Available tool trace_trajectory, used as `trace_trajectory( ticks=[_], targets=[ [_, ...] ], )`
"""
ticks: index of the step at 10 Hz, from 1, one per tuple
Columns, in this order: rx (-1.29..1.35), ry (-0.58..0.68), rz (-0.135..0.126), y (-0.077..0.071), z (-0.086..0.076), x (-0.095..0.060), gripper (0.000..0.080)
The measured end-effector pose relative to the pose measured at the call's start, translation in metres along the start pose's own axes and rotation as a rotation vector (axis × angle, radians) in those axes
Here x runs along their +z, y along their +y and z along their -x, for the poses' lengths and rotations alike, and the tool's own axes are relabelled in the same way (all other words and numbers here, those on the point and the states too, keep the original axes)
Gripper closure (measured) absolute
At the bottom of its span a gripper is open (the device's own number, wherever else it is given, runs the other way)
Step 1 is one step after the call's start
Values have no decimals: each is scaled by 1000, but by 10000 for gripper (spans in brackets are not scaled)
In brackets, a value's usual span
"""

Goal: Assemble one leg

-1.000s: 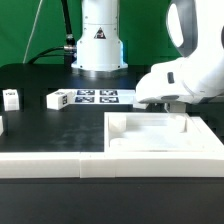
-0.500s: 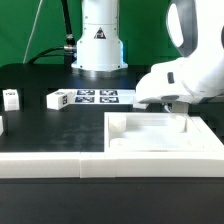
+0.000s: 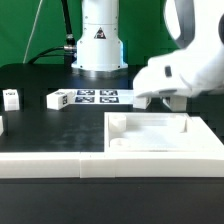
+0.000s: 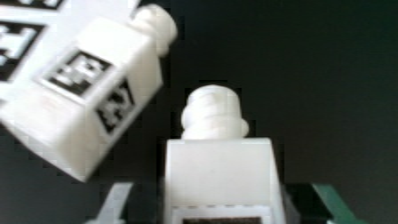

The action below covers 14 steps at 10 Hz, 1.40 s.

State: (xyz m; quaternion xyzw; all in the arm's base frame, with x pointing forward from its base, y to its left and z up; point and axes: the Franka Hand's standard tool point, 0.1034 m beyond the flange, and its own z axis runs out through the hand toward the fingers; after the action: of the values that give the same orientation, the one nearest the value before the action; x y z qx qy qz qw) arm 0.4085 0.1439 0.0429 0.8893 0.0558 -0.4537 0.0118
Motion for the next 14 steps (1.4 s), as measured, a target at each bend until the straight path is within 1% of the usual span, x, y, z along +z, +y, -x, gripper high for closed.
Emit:
trace_trajectory(
  ticks=[1, 2, 3, 4, 5, 6, 7, 8, 9, 10, 11, 12, 13, 14],
  targets=[
    [-3, -9, 0, 4, 17, -16, 511],
    [0, 9, -1, 7, 31, -33, 511],
    [1, 40, 1, 7, 39, -42, 511],
    [1, 35, 3, 7, 39, -37, 511],
    [1, 67, 0, 7, 33, -39, 511],
    [2, 163, -4, 6, 28, -45, 509],
    [4, 273, -8, 6, 26, -48, 509],
    [-4, 362, -9, 8, 22, -47, 509],
    [-19, 426, -13, 16, 10, -45, 509],
    [-21, 521, -19, 19, 2, -61, 509],
    [-35, 610, -17, 19, 3, -79, 509],
    [-53, 650, -14, 20, 5, -92, 509],
    [-53, 765, -18, 20, -3, -102, 509],
    [-53, 872, -17, 20, -4, -101, 509]
  ],
)
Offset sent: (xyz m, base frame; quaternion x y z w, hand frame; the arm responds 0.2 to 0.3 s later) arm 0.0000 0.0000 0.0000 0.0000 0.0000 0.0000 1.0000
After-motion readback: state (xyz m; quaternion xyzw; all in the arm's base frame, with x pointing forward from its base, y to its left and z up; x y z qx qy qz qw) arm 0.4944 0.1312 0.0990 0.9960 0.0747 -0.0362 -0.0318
